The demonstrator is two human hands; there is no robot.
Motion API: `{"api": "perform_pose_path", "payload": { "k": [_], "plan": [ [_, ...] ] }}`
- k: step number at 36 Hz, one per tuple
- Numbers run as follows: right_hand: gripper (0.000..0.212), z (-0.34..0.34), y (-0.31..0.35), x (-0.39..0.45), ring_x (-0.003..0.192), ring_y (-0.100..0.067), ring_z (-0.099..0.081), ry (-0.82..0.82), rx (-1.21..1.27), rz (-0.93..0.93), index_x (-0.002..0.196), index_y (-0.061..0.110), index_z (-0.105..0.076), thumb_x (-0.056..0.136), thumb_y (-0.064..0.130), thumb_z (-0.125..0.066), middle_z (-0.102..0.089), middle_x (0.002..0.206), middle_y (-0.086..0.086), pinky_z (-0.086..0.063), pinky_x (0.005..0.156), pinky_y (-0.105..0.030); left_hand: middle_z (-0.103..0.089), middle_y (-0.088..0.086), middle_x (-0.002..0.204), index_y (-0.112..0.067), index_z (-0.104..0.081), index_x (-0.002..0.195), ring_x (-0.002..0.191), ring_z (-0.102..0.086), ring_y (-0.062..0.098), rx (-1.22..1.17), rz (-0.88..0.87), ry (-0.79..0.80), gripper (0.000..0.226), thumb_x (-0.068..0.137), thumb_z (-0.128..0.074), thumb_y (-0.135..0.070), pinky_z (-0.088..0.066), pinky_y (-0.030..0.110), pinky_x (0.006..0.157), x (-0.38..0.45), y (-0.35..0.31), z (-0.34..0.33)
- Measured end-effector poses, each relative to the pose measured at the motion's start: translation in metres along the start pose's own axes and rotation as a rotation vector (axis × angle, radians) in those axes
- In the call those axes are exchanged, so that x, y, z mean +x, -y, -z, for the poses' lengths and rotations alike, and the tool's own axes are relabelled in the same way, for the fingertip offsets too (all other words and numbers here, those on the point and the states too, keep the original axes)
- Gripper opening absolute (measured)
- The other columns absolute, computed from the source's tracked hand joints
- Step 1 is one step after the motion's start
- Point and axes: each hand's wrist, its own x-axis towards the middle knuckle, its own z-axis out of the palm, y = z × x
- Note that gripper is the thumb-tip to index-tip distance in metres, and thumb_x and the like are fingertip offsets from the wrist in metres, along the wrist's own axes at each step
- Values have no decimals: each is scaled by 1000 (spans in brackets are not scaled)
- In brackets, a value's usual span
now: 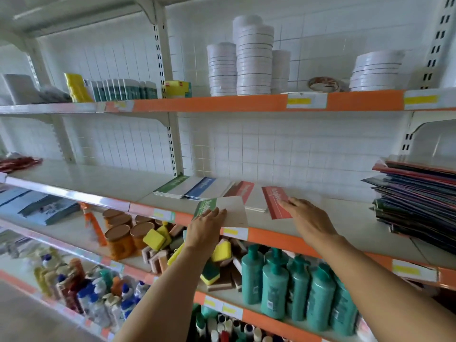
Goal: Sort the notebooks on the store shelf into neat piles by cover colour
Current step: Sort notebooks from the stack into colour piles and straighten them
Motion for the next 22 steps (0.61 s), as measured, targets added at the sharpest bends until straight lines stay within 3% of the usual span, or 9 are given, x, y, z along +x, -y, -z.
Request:
{"api": "perform_pose_path", "payload": {
  "k": [6, 18, 22],
  "plan": [
    [53, -22, 27, 29, 142, -22, -27, 34, 42, -12, 152, 27, -21, 102, 8, -25, -22, 158, -3, -27, 112, -31, -37, -1, 149, -22, -28, 148, 136, -35, 19, 9, -1, 0, 55, 97, -35, -4, -38, 33, 100, 13, 29, -11],
    [63, -49, 43, 105, 137, -29, -34, 63, -79, 26, 152, 21, -22, 95, -6, -29, -22, 157, -8, -36, 108, -39, -30, -4, 154, -24, -27, 149, 140, -30, 18, -41, 6, -6, 55, 98, -35, -4, -34, 31, 106, 76, 65, -39],
    [55, -65, 40, 135, 134, -30, -38, 93, -61, -3, 150, 21, -26, 99, 1, -31, -29, 153, -8, -38, 105, -37, -26, -7, 156, -27, -26, 149, 142, -27, 16, -50, 33, -11, 53, 100, -32, -8, -33, 31, 106, 101, 76, -46]
  ]
}}
